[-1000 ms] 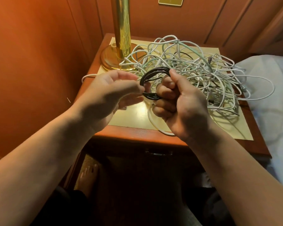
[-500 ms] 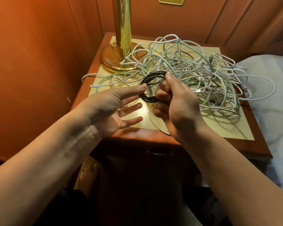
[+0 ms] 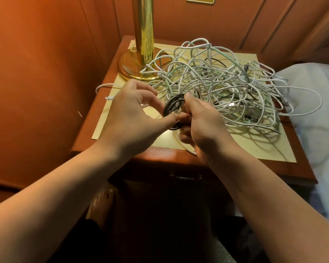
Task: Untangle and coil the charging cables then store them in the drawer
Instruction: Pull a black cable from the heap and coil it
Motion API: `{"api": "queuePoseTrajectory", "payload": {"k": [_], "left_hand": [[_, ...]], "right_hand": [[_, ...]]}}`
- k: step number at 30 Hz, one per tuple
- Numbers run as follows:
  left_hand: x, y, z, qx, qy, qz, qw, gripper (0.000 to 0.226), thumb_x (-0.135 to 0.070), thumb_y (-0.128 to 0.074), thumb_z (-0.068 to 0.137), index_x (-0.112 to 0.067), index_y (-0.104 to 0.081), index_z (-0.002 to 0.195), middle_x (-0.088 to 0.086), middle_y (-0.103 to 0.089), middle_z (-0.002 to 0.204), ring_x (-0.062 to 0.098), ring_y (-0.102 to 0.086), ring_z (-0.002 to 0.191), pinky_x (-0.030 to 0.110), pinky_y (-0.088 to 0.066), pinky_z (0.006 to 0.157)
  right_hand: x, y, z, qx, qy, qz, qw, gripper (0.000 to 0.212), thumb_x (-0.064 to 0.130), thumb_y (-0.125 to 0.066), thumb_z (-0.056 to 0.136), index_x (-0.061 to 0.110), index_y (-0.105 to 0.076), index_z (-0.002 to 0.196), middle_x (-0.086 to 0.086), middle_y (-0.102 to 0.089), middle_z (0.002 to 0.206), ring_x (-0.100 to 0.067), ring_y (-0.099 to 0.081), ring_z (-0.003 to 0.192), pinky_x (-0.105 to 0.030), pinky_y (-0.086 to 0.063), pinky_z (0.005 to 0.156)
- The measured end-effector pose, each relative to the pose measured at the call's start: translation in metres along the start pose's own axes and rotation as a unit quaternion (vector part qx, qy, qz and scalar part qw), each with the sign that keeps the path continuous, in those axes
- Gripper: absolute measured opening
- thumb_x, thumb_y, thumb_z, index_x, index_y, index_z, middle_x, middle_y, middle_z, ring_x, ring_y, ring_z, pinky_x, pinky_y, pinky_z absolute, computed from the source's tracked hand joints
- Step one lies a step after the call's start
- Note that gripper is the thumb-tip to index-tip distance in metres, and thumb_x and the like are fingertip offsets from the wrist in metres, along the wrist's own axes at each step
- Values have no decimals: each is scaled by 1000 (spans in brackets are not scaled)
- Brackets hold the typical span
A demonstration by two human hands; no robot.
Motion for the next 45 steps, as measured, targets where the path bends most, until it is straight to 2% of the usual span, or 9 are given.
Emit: {"api": "queuePoseTrajectory", "payload": {"k": [2, 7, 14, 17, 21, 26, 32, 39, 45], "left_hand": [[0, 3, 2, 3, -8, 18, 1000, 21, -36, -89, 71, -21, -73, 72, -12, -62, 105, -12, -53, 100, 2, -44, 72], [19, -22, 3, 122, 115, -248, 954, 28, -24, -91, 60, -5, -76, 75, 4, -73, 101, 0, -68, 89, 21, -55, 67], [18, -46, -4, 261, 165, -360, 880, 13, -20, -76, 78, -11, -76, 88, 4, -74, 108, 22, -65, 117, 46, -45, 103], [13, -44, 1, 233, 135, -353, 896, 22, -8, -72, 72, -4, -74, 93, 9, -73, 100, 25, -69, 108, 48, -45, 105], [5, -33, 7, 147, 82, -319, 933, 8, -12, -74, 82, -5, -69, 82, 4, -67, 82, 13, -61, 83, 29, -49, 78], [-2, -18, 12, 65, -2, -255, 965, 26, -29, -66, 98, -19, -69, 74, 7, -59, 104, 10, -58, 91, 19, -50, 77], [-12, -7, 8, 18, -53, -171, 984, 48, -26, -47, 109, -7, -63, 68, 3, -55, 88, -2, -51, 79, 10, -39, 72], [-5, -11, 9, 22, -13, -206, 978, 46, -31, -53, 105, -7, -59, 66, -4, -54, 65, -1, -51, 60, 8, -40, 60], [-5, 5, 8, -25, -116, -74, 990, 41, -46, -68, 96, -10, -69, 75, 7, -64, 86, 17, -63, 79, 31, -53, 67]], "right_hand": [[-2, -3, -1, 10, -7, -9, 1000, 41, 31, -35, 114, 18, -41, 76, 7, -38, 53, -5, -26, 38, -20, -23, 38], [0, 1, -1, 9, -23, -12, 1000, 42, 32, -37, 114, 18, -41, 75, 7, -36, 50, -6, -25, 36, -21, -22, 39], [-15, -16, -7, 108, -151, 166, 968, 44, 39, -39, 111, 23, -40, 70, 10, -26, 58, -4, -15, 36, -19, -12, 36], [-16, -22, -8, 125, -153, 174, 965, 50, 39, -37, 112, 23, -40, 65, 9, -25, 59, -4, -15, 38, -18, -11, 38], [-15, -24, -7, 126, -152, 184, 963, 45, 40, -36, 112, 23, -38, 70, 9, -27, 57, -4, -16, 39, -19, -13, 38], [-12, -19, -8, 119, -148, 191, 963, 48, 41, -37, 112, 23, -39, 68, 9, -27, 57, -4, -16, 40, -19, -11, 40], [-13, -19, -7, 129, -143, 179, 965, 47, 39, -36, 112, 23, -39, 68, 8, -23, 61, -5, -15, 42, -19, -13, 39], [1, -19, -4, 110, -54, 91, 988, 46, 36, -33, 114, 23, -36, 70, 8, -30, 55, -6, -18, 40, -19, -20, 37], [10, -18, -5, 115, 1, 29, 993, 35, 26, -33, 110, 19, -39, 76, 5, -27, 59, -10, -21, 46, -24, -23, 41]]}}
Point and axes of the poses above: each hand's wrist, its own z-axis towards the middle knuckle, its own y-axis out of the back of the hand, x = y × z, the point moved 10 cm from there along z, towards the middle knuckle
